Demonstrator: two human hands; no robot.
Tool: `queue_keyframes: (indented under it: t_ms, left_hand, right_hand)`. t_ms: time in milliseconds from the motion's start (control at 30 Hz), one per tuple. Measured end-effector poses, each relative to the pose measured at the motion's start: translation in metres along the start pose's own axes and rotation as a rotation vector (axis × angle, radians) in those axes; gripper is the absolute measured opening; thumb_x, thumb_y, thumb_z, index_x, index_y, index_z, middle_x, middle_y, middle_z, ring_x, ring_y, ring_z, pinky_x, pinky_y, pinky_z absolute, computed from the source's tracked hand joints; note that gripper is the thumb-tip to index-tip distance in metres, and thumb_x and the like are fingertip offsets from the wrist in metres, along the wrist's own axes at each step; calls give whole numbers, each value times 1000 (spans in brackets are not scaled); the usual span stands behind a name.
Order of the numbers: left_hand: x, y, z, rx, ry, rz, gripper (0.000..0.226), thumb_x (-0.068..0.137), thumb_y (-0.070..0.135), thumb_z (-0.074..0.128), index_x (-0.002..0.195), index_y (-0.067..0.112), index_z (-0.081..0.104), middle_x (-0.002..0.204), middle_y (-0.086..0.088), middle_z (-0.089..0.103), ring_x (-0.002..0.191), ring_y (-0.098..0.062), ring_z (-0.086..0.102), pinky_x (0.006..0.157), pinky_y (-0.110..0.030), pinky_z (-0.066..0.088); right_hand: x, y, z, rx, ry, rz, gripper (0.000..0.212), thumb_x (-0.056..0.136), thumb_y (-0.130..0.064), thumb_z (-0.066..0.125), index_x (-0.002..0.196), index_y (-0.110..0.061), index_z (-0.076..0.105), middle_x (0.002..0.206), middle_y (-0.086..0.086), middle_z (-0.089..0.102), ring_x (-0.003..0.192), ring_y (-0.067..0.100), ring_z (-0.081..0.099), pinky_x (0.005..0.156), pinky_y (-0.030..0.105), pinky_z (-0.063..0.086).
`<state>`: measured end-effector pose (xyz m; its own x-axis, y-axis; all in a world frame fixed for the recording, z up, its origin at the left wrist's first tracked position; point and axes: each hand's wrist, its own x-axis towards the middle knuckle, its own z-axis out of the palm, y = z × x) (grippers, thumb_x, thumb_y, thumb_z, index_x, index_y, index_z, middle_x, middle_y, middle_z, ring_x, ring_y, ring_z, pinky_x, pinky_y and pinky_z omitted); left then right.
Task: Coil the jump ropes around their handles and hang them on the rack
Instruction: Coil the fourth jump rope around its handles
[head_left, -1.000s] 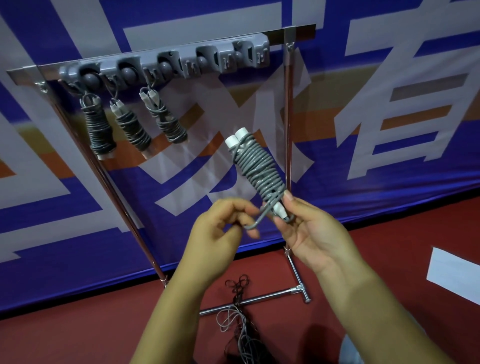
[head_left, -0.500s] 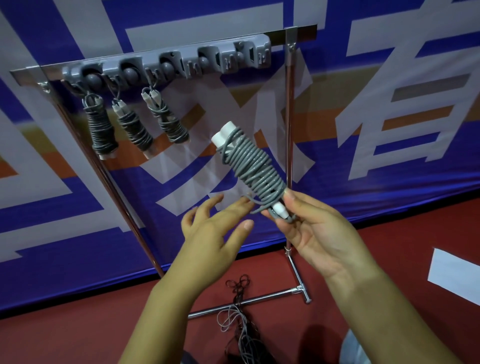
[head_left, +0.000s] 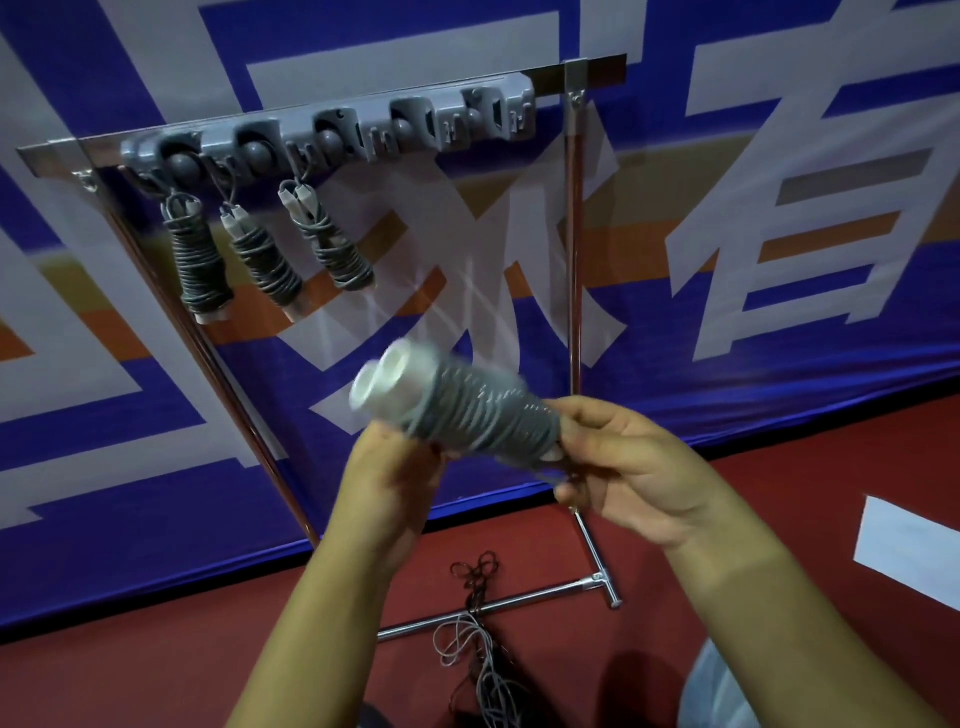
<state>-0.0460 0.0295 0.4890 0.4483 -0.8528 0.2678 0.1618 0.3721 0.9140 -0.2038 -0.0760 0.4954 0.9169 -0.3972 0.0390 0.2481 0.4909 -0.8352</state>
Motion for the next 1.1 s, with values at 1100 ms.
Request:
queue_keyframes:
  t_ms: [1100]
  left_hand:
    - [-18, -4, 13, 119, -186, 154, 52, 75, 3, 66, 117, 33, 58, 132, -2, 58, 128, -27, 50, 102, -41, 44]
  right_hand:
    - [12, 26, 16, -176, 293, -154, 52, 69, -42, 74, 114, -21, 58, 114, 1, 68, 103, 14, 66, 80, 36, 54]
